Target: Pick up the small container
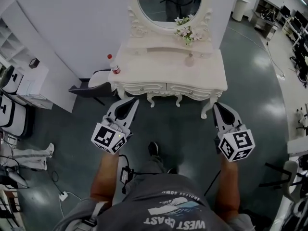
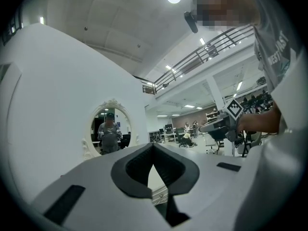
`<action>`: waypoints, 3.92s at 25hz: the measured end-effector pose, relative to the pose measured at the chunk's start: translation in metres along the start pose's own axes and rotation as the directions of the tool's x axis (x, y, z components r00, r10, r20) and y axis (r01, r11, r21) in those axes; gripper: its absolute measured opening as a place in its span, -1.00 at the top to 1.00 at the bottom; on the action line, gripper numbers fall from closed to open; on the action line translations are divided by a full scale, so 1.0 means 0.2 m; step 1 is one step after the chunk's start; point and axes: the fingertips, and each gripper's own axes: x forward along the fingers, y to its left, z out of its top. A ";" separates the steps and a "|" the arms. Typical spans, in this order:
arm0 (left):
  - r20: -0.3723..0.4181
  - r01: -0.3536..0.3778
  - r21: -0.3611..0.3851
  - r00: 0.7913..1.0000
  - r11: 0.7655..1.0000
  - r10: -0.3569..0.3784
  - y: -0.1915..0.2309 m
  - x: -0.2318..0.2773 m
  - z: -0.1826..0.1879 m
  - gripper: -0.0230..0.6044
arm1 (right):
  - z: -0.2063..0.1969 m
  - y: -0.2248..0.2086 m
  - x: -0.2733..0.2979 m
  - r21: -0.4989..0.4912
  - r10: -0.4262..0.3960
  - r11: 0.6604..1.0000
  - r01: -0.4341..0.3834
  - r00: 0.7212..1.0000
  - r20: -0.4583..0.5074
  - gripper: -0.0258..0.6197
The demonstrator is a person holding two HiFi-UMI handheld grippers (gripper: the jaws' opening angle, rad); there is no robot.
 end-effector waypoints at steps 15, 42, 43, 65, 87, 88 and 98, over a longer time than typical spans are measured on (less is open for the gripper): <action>0.060 0.148 -0.031 0.987 0.989 -0.146 0.41 0.52 -0.05 0.88 | 0.07 -0.16 0.39 0.006 -0.139 0.990 0.139 0.990 -0.028 0.84; 0.091 0.205 -0.079 0.976 0.976 -0.198 0.93 0.87 -0.20 0.88 | 0.16 -0.34 0.99 -0.033 -0.194 0.981 0.193 0.979 -0.067 0.84; 0.086 0.196 -0.078 0.978 0.977 -0.190 0.94 0.88 -0.21 0.88 | 0.16 -0.36 1.02 -0.033 -0.186 0.982 0.184 0.980 -0.066 0.84; -0.046 0.040 -0.099 0.998 0.994 -0.045 1.01 1.14 -0.39 0.88 | -0.05 -0.87 1.60 -0.021 -0.024 1.000 0.022 0.995 -0.096 0.84; -0.196 -0.014 -0.159 0.980 0.987 -0.018 1.06 1.20 -0.67 0.88 | -0.50 -1.11 2.11 0.019 0.021 1.000 -0.018 0.984 -0.179 0.81; -0.202 -0.016 -0.162 0.979 0.987 -0.017 1.06 1.20 -0.68 0.88 | -0.52 -1.12 2.13 0.022 0.022 1.000 -0.018 0.983 -0.184 0.79; -0.252 -0.029 -0.181 0.968 0.983 -0.018 1.08 1.25 -0.79 0.88 | -0.75 -1.20 2.32 0.043 0.033 0.999 -0.024 0.972 -0.233 0.57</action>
